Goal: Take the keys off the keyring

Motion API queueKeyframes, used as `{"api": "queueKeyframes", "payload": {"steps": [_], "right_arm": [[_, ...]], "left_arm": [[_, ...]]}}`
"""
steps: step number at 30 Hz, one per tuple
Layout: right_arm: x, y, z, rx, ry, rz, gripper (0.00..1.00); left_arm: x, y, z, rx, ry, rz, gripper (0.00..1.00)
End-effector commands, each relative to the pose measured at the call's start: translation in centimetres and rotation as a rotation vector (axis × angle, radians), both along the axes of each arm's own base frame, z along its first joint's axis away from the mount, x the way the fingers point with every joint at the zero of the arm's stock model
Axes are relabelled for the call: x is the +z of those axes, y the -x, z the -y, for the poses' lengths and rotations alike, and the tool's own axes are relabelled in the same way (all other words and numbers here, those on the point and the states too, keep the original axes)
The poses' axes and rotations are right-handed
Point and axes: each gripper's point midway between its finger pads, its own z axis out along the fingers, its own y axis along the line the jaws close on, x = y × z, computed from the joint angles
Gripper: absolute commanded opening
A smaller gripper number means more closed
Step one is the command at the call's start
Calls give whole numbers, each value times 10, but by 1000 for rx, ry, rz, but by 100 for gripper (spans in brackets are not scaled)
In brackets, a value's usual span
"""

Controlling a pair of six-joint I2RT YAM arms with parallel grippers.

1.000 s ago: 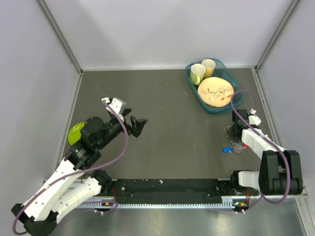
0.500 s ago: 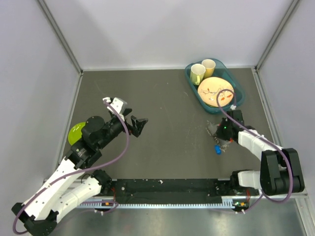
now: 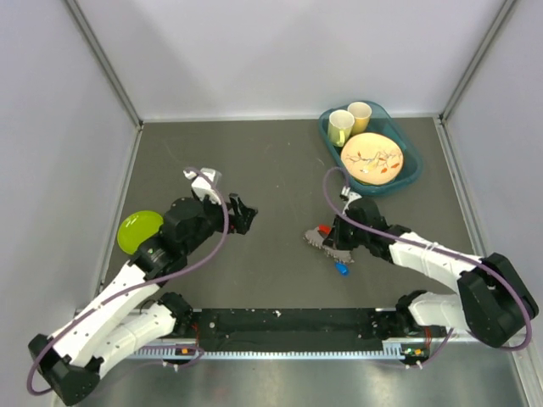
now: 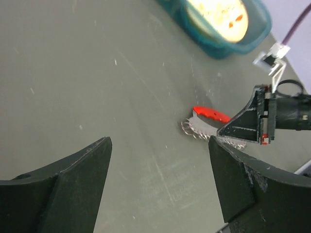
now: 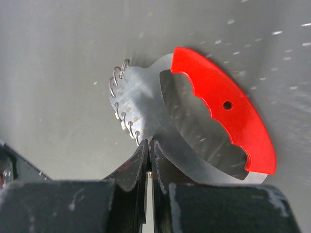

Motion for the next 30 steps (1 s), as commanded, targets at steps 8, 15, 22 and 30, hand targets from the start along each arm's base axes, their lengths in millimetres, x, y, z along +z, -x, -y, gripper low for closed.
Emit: {"api": "queueKeyframes", "payload": {"steps": [8, 15, 22, 30], "right_arm": [[35, 26, -73, 189, -274, 111, 0], [47, 35, -90, 213, -364, 124, 0], [43, 46, -103, 253, -385, 100, 0], [38, 55, -111, 274, -393, 83, 0]], "left_arm": [[-99, 14, 53, -60, 233, -435, 82], [-138, 20, 75, -92, 329, -593, 82], [-150, 16, 95, -131, 402, -666, 82], [-170, 17, 109, -169, 428, -742, 74]]}}
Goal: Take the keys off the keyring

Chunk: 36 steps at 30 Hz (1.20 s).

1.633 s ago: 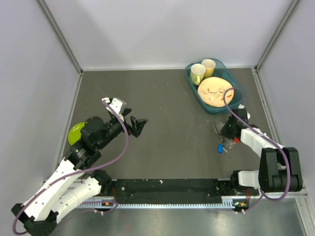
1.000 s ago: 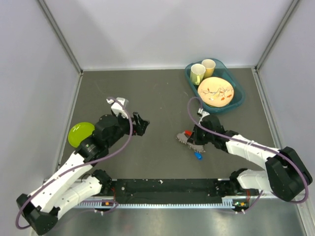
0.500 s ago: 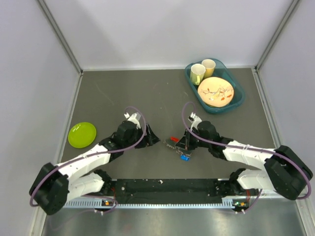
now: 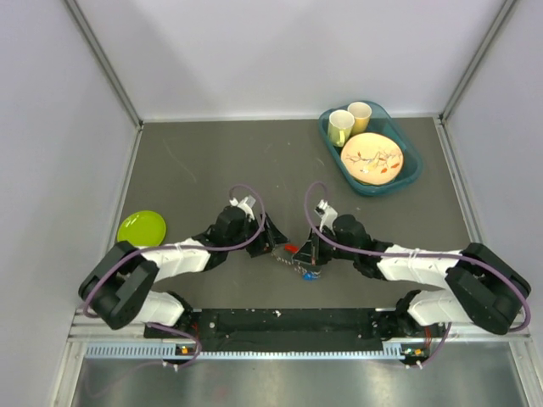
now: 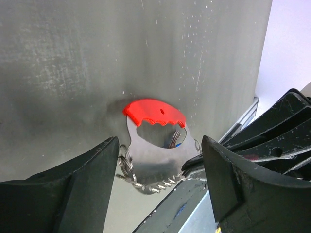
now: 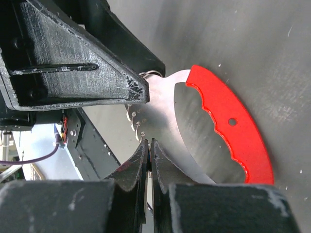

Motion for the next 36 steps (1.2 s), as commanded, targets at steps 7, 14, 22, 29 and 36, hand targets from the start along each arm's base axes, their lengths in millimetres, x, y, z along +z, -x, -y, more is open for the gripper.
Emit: {"api": "queueKeyframes", "payload": {"steps": [7, 14, 22, 29, 36], "right_arm": [[10, -1, -13, 7, -66, 30, 0], [10, -1, -14, -1, -81, 27, 1], [34, -12, 1, -62, -41, 122, 47], [95, -28, 43, -177, 30, 360, 93], [155, -17, 57, -128, -64, 533, 92]], "left_arm": [[1, 3, 15, -33, 119, -19, 65], [10, 9, 22, -44, 215, -43, 34], [32, 13, 31, -199, 207, 83, 0], [75, 6, 16, -257, 69, 345, 0], [170, 19, 2, -353, 78, 770, 0]]}}
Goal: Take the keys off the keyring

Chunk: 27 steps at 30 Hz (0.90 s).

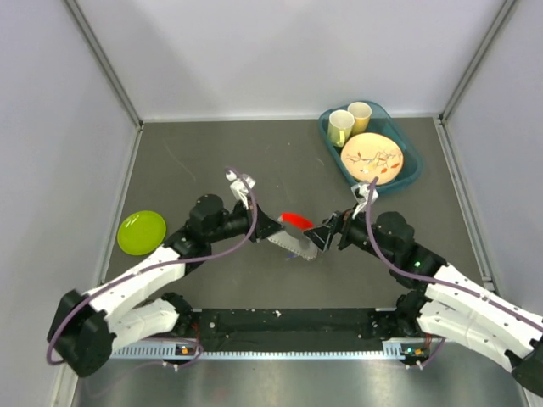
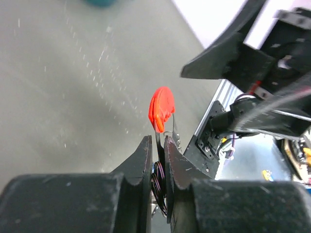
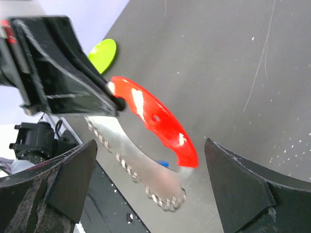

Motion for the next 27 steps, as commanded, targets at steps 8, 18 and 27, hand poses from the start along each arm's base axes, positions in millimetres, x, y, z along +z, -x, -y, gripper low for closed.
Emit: {"api": "queueKeyframes", "payload": {"steps": [8, 18, 27], "right_arm": [[80, 59, -11, 319, -196, 220, 87], [89, 79, -28, 486, -267, 211, 72], [94, 84, -35, 542, -288, 205, 18]], "left_arm": [[118, 47, -23, -151, 135, 540, 0], [154, 75, -27, -223, 260, 590, 0], [157, 75, -28, -209, 280, 572, 0]]}}
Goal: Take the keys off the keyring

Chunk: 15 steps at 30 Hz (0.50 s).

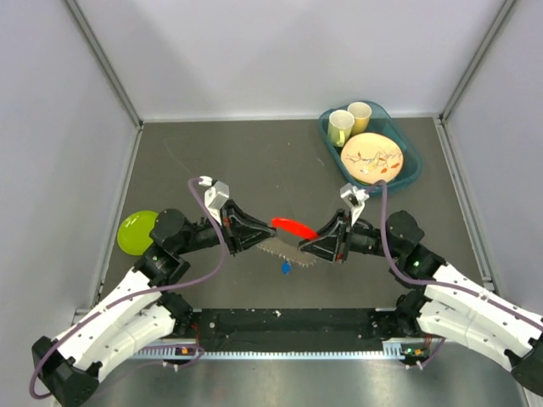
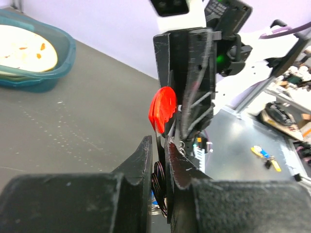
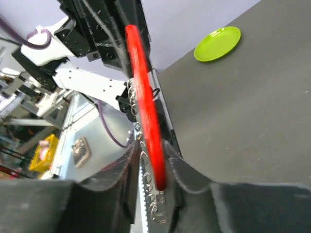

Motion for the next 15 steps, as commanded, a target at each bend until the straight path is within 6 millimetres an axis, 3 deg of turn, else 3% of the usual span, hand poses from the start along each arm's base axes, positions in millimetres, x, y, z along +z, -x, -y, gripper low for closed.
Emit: {"api": "queueKeyframes", "payload": {"steps": [1, 2, 3, 4, 5, 6, 7, 10, 15], "right_arm": [[27, 4, 1, 22, -65, 65, 10], [33, 0, 3, -9, -60, 83, 0], [34, -1, 4, -18, -47, 94, 0], [31, -1, 6, -19, -17, 91, 0], [44, -1, 9, -33, -28, 135, 0], [49, -1, 11, -42, -29, 147, 0], [53, 0, 12, -44, -32, 159, 0], [75, 6, 17, -36, -60, 214, 0], [95, 12, 16, 4, -60, 251, 0]], "left_arm": [[32, 4, -3, 2, 72, 74, 0], [32, 2, -4, 14, 60, 78, 1], [30, 0, -4, 29, 46, 69, 11], [23, -2, -5, 41, 17, 42, 24], [22, -3, -7, 52, 3, 51, 37], [21, -3, -9, 65, -3, 50, 60], [16, -3, -10, 69, -23, 35, 66], [14, 5, -12, 44, -21, 38, 80], [19, 22, -4, -76, 25, 21, 82]]}}
